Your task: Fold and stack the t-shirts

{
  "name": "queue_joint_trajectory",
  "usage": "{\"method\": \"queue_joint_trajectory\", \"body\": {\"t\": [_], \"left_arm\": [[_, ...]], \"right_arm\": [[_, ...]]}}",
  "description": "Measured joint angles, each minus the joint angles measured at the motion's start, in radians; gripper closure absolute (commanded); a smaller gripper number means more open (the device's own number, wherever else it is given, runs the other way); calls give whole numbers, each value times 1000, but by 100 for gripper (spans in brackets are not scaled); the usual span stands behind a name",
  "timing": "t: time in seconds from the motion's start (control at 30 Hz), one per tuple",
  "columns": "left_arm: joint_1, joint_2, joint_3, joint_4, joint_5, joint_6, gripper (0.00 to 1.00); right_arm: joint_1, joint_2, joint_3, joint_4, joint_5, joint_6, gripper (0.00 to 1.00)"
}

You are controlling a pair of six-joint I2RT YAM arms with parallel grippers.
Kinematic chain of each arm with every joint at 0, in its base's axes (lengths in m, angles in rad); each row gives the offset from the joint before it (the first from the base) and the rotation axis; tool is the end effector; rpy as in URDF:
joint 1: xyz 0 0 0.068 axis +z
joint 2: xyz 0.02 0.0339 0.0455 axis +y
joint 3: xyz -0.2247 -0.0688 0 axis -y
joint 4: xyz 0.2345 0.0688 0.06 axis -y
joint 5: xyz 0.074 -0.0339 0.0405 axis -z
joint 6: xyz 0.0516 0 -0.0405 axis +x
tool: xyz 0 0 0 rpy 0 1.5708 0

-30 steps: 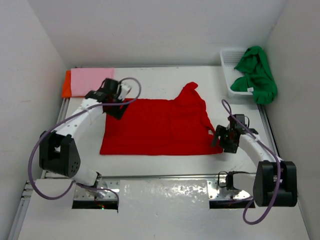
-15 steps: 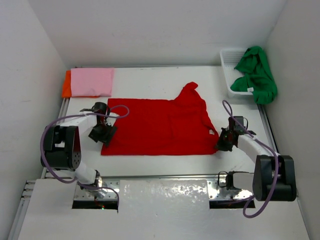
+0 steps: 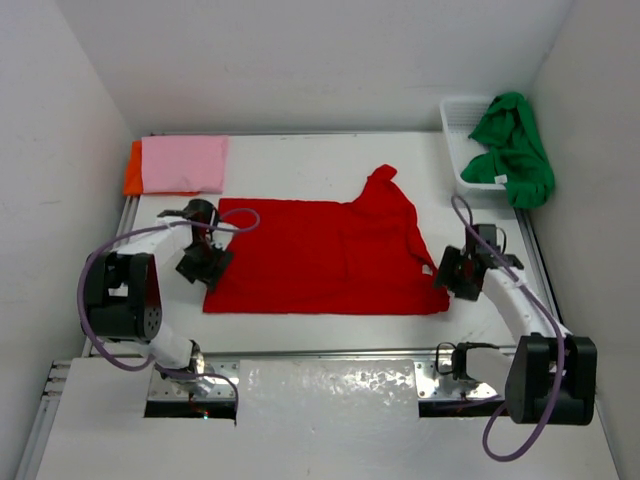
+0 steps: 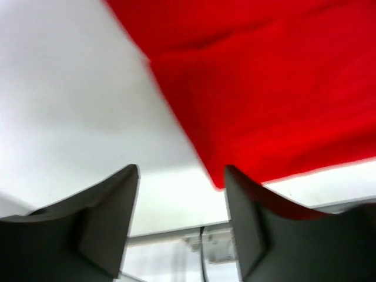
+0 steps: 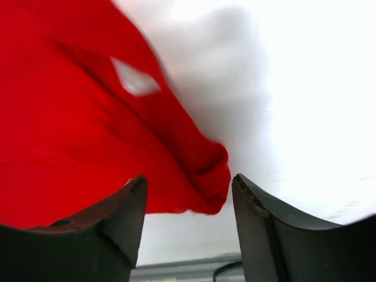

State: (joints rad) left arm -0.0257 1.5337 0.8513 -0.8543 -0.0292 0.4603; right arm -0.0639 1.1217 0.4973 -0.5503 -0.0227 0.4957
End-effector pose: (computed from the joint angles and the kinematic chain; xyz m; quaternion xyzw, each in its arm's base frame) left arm 0.2357 -0.0046 0.1112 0.2403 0.9704 0.0179 0.0135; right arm 0.1959 -0.0114 0.1116 0.2686 0.9429 0.0530 0.1898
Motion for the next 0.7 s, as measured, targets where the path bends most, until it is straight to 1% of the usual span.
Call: {"method": "queue_joint_trajectory", "body": {"t": [0.03,0.1,0.17,0.23,0.3,0.37,0.4,0.47,0.57,0.63,0.7], "left_arm": [[0,0,42,-13,1,3,37],[3,11,173,-73,6,6,31],[24,23,314,-77,29,3,30],[58,49,453,-56,54,-12,31],[89,104,585,-31,71,-32,32],[109,181,683,-6,89,-55,33],[117,226,724,3,101,-71,33],[122,332,796,16,148,-102,33],[120,481,862,30,211,-148,33],[119,557,884,32,238,-171,33],[119,609,892,32,255,-184,33]], "right_arm": [[0,0,60,-21,15,-17,46],[0,20,204,-51,20,-50,52],[11,71,380,-37,15,-74,56],[42,148,543,-14,7,-90,57],[95,278,737,0,-3,-102,55],[135,419,907,9,-11,-104,51],[153,518,1011,21,-17,-103,48],[178,689,1184,16,-29,-94,46],[191,961,1436,10,-31,-62,46],[190,1119,1574,-6,-19,-40,43],[188,1261,1673,-13,17,-21,42]]}}
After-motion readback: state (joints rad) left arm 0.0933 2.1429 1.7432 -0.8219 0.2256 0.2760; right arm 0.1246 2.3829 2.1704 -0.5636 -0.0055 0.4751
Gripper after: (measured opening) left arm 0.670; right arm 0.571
